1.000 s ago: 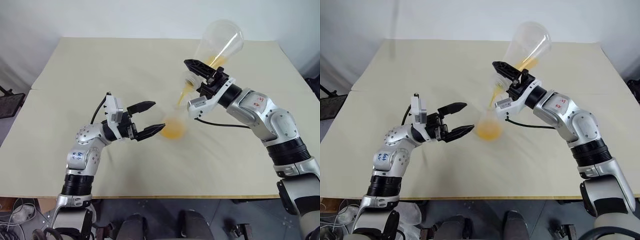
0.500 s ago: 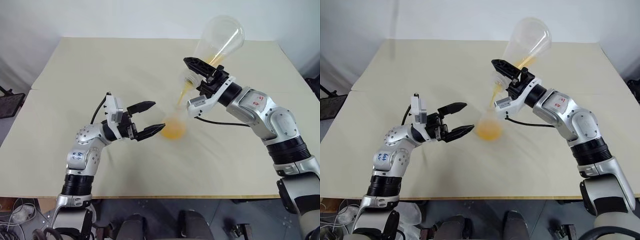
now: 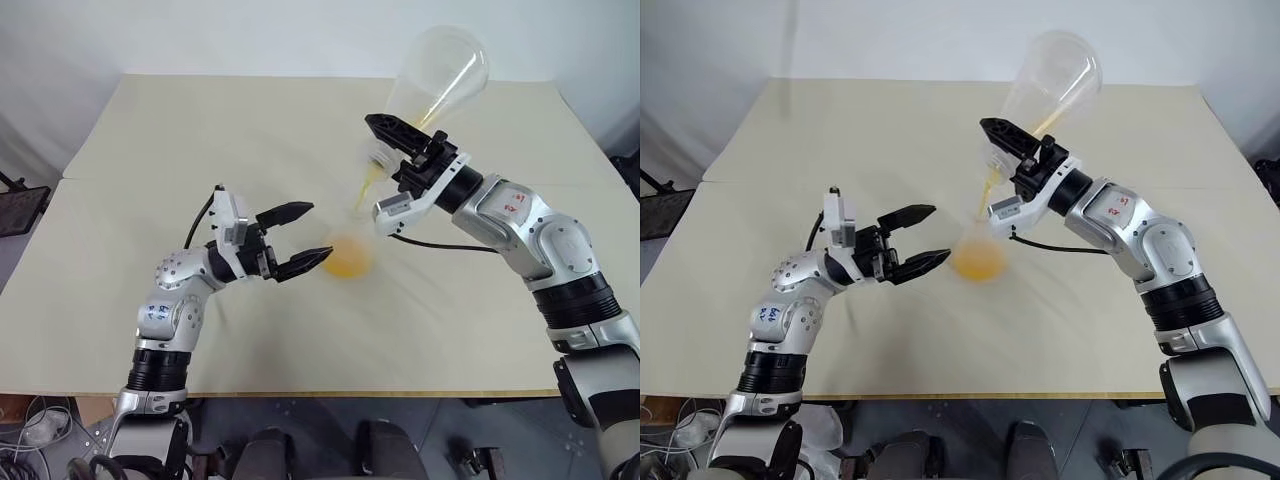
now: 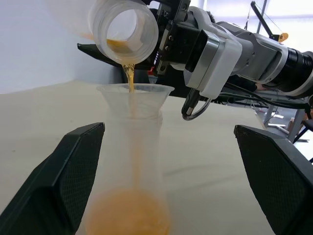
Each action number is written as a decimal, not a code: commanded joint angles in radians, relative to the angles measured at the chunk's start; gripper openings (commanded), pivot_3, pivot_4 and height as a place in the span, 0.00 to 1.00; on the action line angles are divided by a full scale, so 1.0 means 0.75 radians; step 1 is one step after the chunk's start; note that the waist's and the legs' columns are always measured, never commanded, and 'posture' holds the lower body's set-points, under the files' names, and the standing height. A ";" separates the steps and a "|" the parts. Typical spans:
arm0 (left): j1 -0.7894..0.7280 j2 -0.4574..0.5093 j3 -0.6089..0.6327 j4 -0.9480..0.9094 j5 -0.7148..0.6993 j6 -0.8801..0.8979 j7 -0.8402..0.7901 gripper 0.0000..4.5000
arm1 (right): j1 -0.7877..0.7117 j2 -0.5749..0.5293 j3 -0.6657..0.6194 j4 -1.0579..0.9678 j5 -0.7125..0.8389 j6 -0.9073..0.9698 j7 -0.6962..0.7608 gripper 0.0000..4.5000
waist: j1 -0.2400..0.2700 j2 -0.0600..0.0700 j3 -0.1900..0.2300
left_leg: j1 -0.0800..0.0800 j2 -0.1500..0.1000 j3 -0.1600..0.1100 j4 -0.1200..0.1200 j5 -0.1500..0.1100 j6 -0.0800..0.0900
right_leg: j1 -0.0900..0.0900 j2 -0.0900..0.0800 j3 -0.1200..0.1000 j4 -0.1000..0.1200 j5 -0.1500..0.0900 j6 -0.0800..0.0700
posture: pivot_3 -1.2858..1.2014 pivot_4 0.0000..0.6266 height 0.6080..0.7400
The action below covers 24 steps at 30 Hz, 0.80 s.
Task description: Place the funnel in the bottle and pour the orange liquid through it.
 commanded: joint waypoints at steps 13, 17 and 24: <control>-0.032 -0.007 0.009 -0.024 -0.023 -0.024 0.004 1.00 | -0.060 -0.023 0.014 0.021 -0.031 -0.016 -0.068 0.55 | 0.000 0.000 0.000 | 0.000 0.000 0.000 0.000 0.000 0.000 | 0.000 0.000 0.000 0.000 0.000 0.000 | 0.52 0.24 1.00; -0.032 -0.008 0.009 -0.023 -0.024 -0.023 0.004 1.00 | -0.064 -0.032 0.026 0.024 -0.038 -0.019 -0.077 0.55 | 0.000 0.000 0.000 | 0.000 0.000 0.000 0.000 0.000 0.000 | 0.000 0.000 0.000 0.000 0.000 0.000 | 0.52 0.24 1.00; -0.031 -0.011 0.007 -0.023 -0.026 -0.021 0.002 1.00 | -0.052 -0.034 0.019 0.019 -0.029 -0.018 -0.078 0.55 | 0.000 0.000 0.000 | 0.000 0.000 0.000 0.000 0.000 0.000 | 0.000 0.000 0.000 0.000 0.000 0.000 | 0.52 0.24 1.00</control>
